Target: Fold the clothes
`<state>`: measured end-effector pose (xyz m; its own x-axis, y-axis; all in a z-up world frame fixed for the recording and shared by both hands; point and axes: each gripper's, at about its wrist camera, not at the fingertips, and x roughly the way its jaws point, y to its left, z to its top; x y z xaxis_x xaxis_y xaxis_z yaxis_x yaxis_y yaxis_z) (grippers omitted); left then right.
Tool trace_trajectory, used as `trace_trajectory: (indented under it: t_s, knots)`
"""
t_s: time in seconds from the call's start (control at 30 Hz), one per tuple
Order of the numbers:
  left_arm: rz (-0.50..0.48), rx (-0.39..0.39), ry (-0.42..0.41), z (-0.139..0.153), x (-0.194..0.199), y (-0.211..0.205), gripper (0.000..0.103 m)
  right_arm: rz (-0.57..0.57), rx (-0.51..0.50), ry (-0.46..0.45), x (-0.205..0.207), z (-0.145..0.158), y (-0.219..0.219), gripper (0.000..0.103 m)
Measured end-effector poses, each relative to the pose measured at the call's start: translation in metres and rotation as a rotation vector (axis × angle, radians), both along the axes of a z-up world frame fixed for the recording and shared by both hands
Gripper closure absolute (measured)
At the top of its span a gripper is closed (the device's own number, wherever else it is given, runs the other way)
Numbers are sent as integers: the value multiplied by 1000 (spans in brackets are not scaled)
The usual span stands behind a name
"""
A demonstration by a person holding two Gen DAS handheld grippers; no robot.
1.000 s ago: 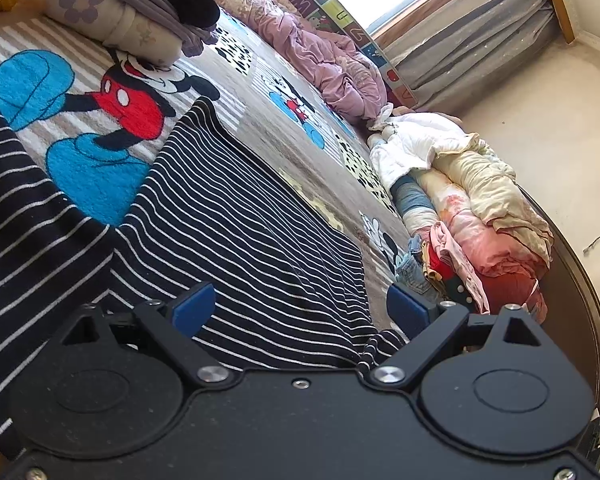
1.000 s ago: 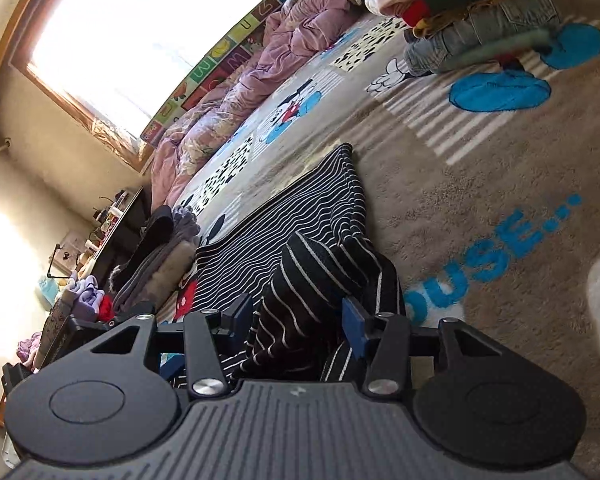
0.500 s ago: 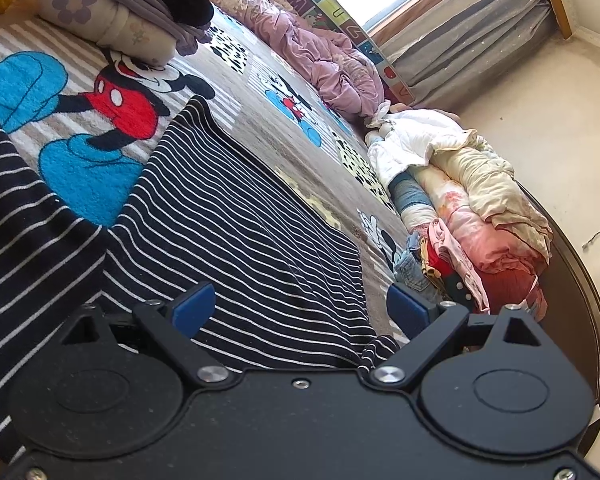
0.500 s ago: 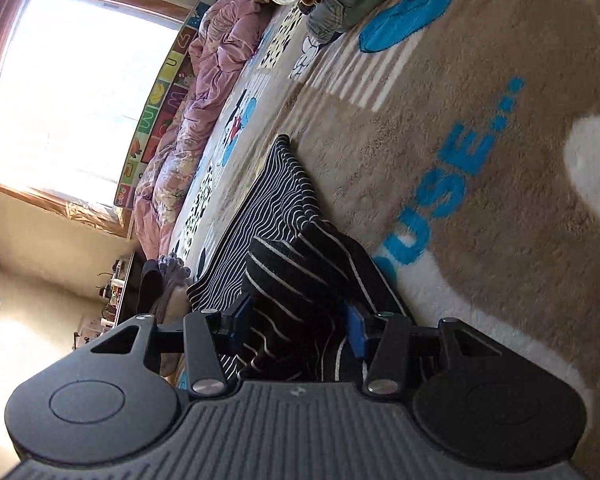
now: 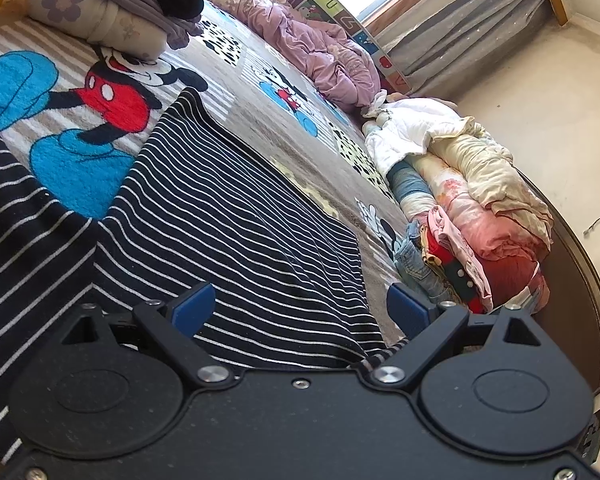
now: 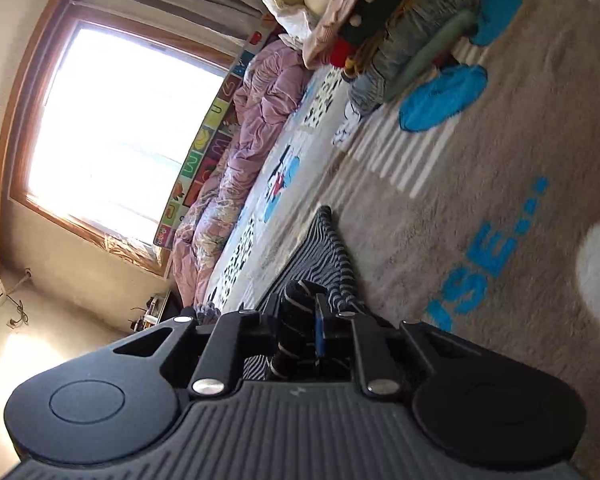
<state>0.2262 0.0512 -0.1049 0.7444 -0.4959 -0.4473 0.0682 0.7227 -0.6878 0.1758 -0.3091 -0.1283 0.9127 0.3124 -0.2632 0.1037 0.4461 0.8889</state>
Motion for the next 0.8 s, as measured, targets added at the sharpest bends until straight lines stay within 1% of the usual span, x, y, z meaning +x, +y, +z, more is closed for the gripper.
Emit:
trace_trajectory:
  t_s: [0.17, 0.47, 0.63, 0.73, 0.8]
  knots:
    - [-7, 7, 0, 0, 0, -3, 9, -58, -38, -54, -5, 16, -38, 85]
    - [-34, 50, 1, -2, 0, -14, 9, -189, -91, -92, -23, 22, -106, 85]
    - [-51, 103, -11, -1, -2, -24, 9, -269, -112, -100, -36, 24, -140, 85]
    - [-43, 167, -48, 3, -6, -32, 9, -308, -117, -101, -43, 23, -156, 85]
    - [-50, 209, -90, 8, -10, -37, 9, -331, -116, -101, -47, 22, -166, 86]
